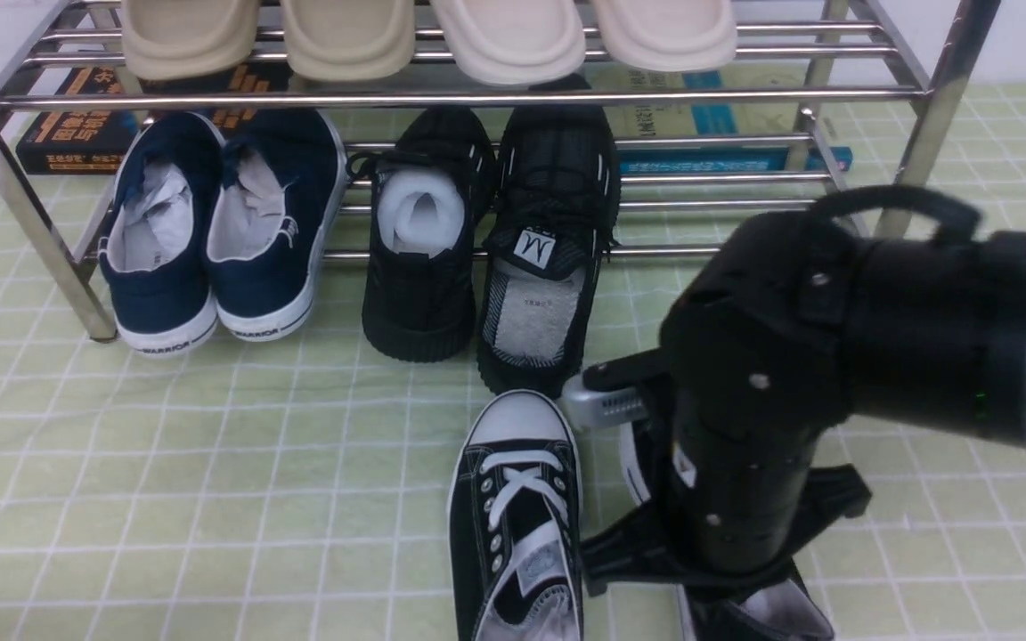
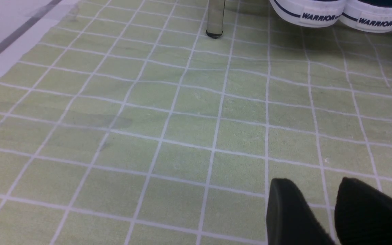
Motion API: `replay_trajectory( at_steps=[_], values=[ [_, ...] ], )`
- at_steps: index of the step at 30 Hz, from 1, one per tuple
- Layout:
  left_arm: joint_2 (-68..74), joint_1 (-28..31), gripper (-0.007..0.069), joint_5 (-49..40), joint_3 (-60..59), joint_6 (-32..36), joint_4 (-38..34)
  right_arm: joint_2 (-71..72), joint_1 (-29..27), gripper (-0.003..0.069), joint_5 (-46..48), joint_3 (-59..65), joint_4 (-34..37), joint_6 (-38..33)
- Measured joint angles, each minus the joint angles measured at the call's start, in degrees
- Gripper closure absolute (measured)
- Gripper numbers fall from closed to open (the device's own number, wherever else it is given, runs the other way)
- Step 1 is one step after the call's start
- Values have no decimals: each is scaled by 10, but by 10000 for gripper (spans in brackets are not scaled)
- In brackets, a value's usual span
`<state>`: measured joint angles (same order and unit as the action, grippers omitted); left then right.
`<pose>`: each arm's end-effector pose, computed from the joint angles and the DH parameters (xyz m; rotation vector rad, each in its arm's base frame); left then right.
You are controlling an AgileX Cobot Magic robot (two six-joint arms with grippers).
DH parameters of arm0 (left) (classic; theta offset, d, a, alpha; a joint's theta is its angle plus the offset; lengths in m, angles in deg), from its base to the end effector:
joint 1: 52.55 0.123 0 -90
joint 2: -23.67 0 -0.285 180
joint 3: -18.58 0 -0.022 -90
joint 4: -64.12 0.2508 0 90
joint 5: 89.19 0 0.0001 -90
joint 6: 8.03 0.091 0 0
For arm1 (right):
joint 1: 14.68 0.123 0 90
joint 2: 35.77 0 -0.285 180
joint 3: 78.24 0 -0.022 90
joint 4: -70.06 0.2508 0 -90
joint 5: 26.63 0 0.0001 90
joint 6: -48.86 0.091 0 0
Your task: Take the shoes off the shelf with your hand from the green coffee tablecloth.
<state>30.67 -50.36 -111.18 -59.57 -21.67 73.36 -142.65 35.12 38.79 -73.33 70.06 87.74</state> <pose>0.0518 0.0075 0.1744 -0.1594 1.8581 0.0214 0.2118 0.2506 0.2322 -0.2956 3.0922 0.0529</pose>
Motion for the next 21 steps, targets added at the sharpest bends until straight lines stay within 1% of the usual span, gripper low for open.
replay_trajectory(
  at_steps=[5, 12, 18, 21],
  values=[
    [0, 0, 383, 0, 0, 0, 1, -5, 0, 633, -3, -23, 0, 0],
    [0, 0, 383, 0, 0, 0, 1, -5, 0, 625, -11, -24, 0, 0],
    [0, 0, 383, 0, 0, 0, 1, -5, 0, 613, -60, -24, 0, 1],
    [0, 0, 383, 0, 0, 0, 1, -5, 0, 588, -91, -24, 0, 5]
  ],
)
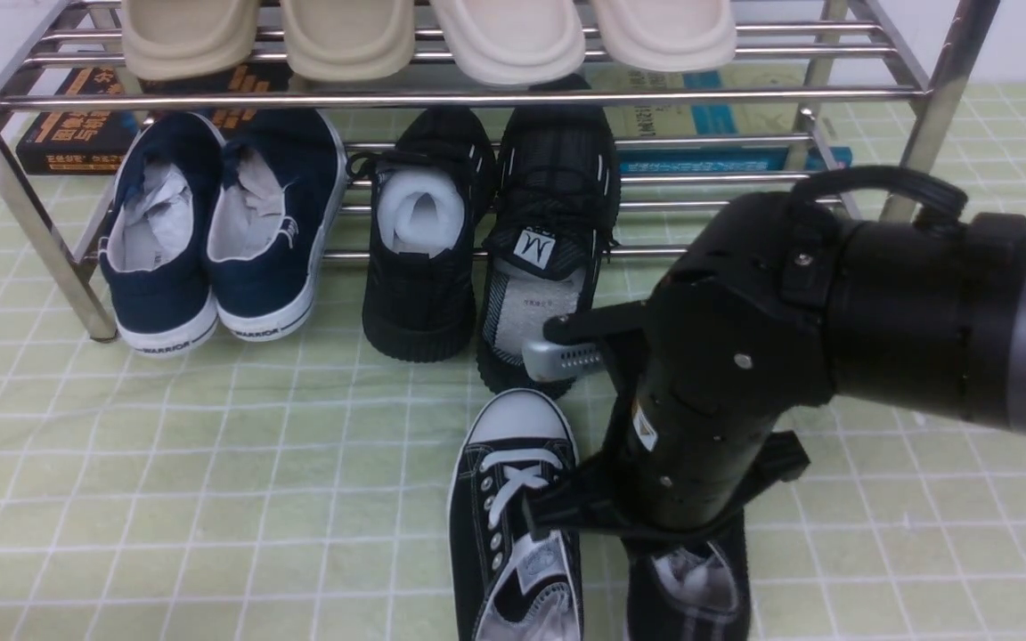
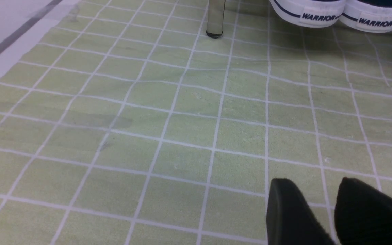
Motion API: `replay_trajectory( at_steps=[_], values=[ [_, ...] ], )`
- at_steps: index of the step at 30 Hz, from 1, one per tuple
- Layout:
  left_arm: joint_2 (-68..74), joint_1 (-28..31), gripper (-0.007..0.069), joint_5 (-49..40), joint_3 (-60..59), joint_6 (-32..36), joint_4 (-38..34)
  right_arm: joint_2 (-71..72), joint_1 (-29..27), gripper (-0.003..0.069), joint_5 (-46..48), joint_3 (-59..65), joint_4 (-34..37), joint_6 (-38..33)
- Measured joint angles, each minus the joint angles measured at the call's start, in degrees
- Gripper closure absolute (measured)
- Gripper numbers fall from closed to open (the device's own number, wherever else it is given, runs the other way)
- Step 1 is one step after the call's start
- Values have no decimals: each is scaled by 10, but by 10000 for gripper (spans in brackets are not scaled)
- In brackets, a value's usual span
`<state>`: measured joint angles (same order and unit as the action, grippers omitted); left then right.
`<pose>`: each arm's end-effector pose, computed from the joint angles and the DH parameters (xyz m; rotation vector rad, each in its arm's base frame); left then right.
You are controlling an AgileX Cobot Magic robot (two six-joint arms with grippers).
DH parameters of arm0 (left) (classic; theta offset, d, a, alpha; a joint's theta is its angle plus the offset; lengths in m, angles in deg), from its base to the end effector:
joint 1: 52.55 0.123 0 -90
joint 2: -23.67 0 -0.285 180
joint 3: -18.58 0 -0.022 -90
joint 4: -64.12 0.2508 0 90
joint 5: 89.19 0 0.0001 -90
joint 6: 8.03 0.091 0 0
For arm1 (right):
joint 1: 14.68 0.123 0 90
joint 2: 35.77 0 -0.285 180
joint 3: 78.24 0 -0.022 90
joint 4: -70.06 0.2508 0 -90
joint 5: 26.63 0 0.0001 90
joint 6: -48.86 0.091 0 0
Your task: Take the shoes off the shelf with your hand from the green coffee tablecloth.
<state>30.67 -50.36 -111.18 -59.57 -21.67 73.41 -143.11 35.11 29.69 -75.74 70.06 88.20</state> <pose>0.0518 0.0075 0.1744 -0.1589 1.8581 0.0223 0.2260 0.2673 0.2422 -0.2695 2.9467 0.2520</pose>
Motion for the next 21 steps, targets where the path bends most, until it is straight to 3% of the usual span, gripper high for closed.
replay_trajectory(
  at_steps=[4, 7, 12, 16, 21],
  values=[
    [0, 0, 383, 0, 0, 0, 0, 0, 0, 548, 0, -3, 0, 7],
    [0, 0, 383, 0, 0, 0, 0, 0, 0, 466, 25, -23, 0, 1],
    [0, 0, 383, 0, 0, 0, 0, 0, 0, 366, 112, -79, 0, -64],
    [0, 0, 383, 0, 0, 0, 0, 2, 0, 363, 134, -126, -4, -138],
    [0, 0, 383, 0, 0, 0, 0, 46, 0, 453, 140, -144, 65, -251]
  ],
)
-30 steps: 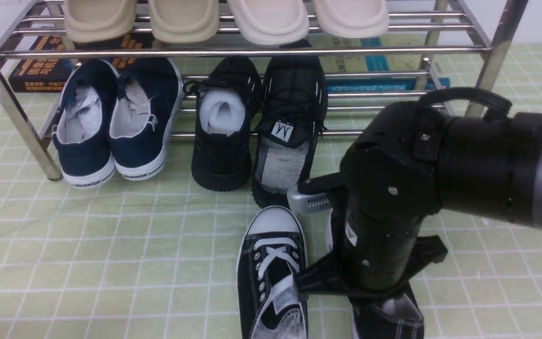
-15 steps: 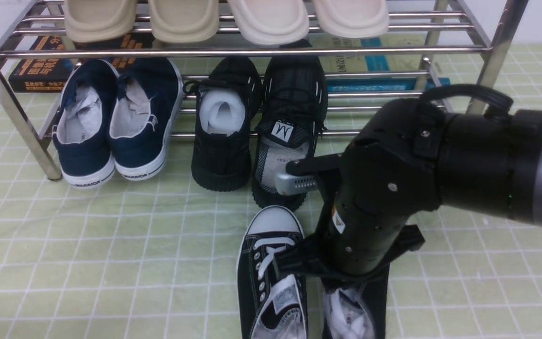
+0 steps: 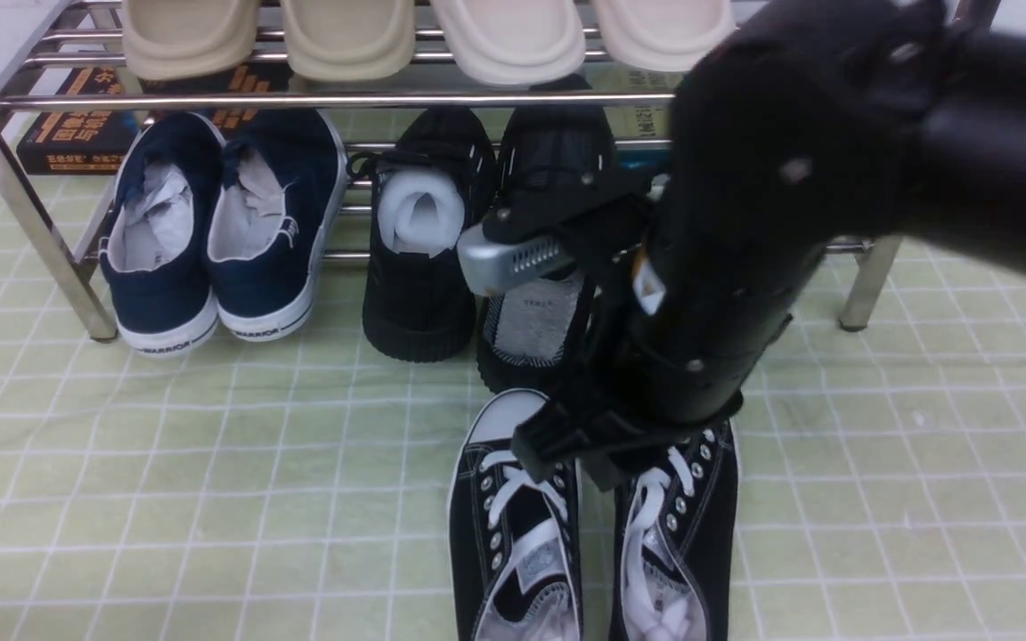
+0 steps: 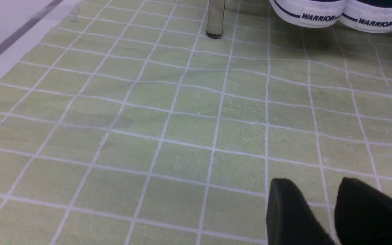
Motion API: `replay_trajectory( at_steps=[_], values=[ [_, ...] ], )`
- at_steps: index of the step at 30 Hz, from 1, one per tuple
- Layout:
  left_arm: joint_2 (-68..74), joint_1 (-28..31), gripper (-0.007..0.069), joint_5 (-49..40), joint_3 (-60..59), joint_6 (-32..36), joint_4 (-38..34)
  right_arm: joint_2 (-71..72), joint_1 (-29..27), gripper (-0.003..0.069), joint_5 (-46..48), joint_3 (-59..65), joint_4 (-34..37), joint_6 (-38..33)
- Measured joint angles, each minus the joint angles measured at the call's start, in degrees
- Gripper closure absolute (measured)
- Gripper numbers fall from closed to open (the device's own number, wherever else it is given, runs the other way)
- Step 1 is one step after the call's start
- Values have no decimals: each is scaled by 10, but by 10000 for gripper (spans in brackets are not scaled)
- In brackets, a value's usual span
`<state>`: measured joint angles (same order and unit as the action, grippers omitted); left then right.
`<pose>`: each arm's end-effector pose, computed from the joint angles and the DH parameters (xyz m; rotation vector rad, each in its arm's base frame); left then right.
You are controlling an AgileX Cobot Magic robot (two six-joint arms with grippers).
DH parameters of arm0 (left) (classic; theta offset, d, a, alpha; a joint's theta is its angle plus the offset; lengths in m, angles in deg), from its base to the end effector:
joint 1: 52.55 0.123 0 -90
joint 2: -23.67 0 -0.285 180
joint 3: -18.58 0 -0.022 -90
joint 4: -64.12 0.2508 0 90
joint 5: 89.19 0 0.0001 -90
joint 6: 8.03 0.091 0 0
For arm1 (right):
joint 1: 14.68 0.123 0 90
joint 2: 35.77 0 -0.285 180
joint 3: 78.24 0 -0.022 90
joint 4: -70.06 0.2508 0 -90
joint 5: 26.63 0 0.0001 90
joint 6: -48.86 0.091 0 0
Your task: Take the shoes off the shelf with your hand from the green coffee tablecloth.
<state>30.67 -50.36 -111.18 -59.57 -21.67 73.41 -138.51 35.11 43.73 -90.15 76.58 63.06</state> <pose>0.0518 0.0075 0.1744 -0.1589 1.8581 0.0223 0.2141 0.2684 0.3337 -0.8570 2.7674 0.3938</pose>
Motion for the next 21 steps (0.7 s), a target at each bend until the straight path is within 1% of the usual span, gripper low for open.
replay_trajectory(
  at_steps=[1, 2, 3, 5, 7, 8, 9, 11, 14, 15, 17, 18, 19, 20, 21],
  values=[
    [0, 0, 383, 0, 0, 0, 0, 6, 0, 462, 0, 1, 8, -3],
    [0, 0, 383, 0, 0, 0, 0, 34, 0, 494, 0, 10, 32, -30],
    [0, 0, 383, 0, 0, 0, 0, 51, 0, 516, 0, 18, 46, -42],
    [0, 0, 383, 0, 0, 0, 0, 98, 0, 559, 3, 40, 61, -68],
    [0, 0, 383, 0, 0, 0, 0, 159, 0, 598, 6, 65, 62, -89],
    [0, 0, 383, 0, 0, 0, 0, 165, 0, 605, 6, 70, 61, -92],
    [0, 0, 383, 0, 0, 0, 0, 207, 0, 627, 7, 92, 56, -99],
    [0, 0, 383, 0, 0, 0, 0, 238, 0, 641, 8, 110, 49, -103],
    [0, 0, 383, 0, 0, 0, 0, 359, 0, 663, -3, 206, 20, -107],
    [0, 0, 383, 0, 0, 0, 0, 383, 0, 664, -22, 233, 16, -107],
    [0, 0, 383, 0, 0, 0, 0, 433, 0, 665, -112, 300, 9, -107],
    [0, 0, 383, 0, 0, 0, 0, 443, 0, 665, -122, 316, 8, -107],
    [0, 0, 383, 0, 0, 0, 0, 477, 0, 665, -231, 380, 7, -107],
    [0, 0, 383, 0, 0, 0, 0, 481, 0, 665, -231, 387, 6, -107],
    [0, 0, 383, 0, 0, 0, 0, 499, 0, 665, -319, 442, 7, -107]
  ],
)
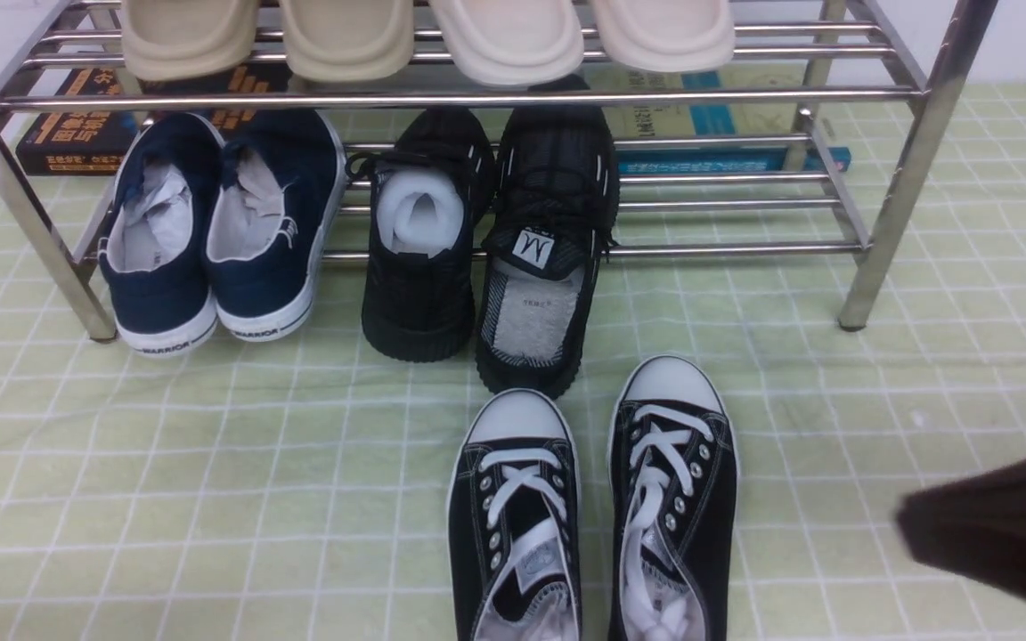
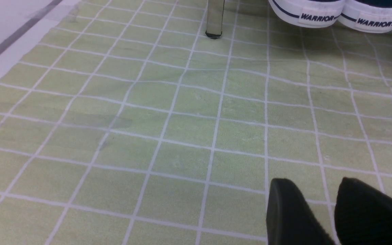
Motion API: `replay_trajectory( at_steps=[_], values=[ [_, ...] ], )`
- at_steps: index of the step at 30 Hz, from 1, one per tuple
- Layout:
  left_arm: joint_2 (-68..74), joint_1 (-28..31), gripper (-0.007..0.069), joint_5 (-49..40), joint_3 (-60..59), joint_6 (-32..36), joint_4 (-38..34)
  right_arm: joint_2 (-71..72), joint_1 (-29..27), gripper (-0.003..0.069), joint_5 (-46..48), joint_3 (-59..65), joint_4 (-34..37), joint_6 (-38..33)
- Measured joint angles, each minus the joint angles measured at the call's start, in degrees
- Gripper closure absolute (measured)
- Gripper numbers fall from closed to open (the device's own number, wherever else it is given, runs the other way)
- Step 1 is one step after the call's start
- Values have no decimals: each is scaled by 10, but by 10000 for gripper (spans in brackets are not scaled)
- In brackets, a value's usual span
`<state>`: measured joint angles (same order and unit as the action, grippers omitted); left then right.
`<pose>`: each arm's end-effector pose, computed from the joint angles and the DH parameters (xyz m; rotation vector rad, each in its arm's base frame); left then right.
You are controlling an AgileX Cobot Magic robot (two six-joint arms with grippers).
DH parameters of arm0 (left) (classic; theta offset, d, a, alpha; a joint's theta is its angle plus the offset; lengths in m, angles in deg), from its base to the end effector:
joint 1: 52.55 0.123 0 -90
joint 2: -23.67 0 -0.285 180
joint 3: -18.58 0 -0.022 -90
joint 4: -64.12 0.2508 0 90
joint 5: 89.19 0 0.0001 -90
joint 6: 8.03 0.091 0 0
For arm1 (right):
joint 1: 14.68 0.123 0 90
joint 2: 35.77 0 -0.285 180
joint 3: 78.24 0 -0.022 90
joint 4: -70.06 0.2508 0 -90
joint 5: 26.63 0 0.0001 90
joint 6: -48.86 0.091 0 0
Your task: Take the shoes off the shelf with your hand from the green coffee tablecloth.
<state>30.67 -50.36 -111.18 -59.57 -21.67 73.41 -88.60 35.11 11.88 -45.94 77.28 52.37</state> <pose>0.0518 0.0075 0.1744 -0.1589 1.8581 0.0223 0.0924 0.1203 0.3433 -0.8184 2.0757 0.6670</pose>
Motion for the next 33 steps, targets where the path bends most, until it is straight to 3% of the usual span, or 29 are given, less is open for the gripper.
replay_trajectory(
  at_steps=[4, 10, 33],
  values=[
    [0, 0, 383, 0, 0, 0, 0, 17, 0, 664, -224, 126, 1, 0],
    [0, 0, 383, 0, 0, 0, 0, 19, 0, 663, -362, 200, 2, 0],
    [0, 0, 383, 0, 0, 0, 0, 47, -5, 650, -339, 243, -1, -4]
  ],
)
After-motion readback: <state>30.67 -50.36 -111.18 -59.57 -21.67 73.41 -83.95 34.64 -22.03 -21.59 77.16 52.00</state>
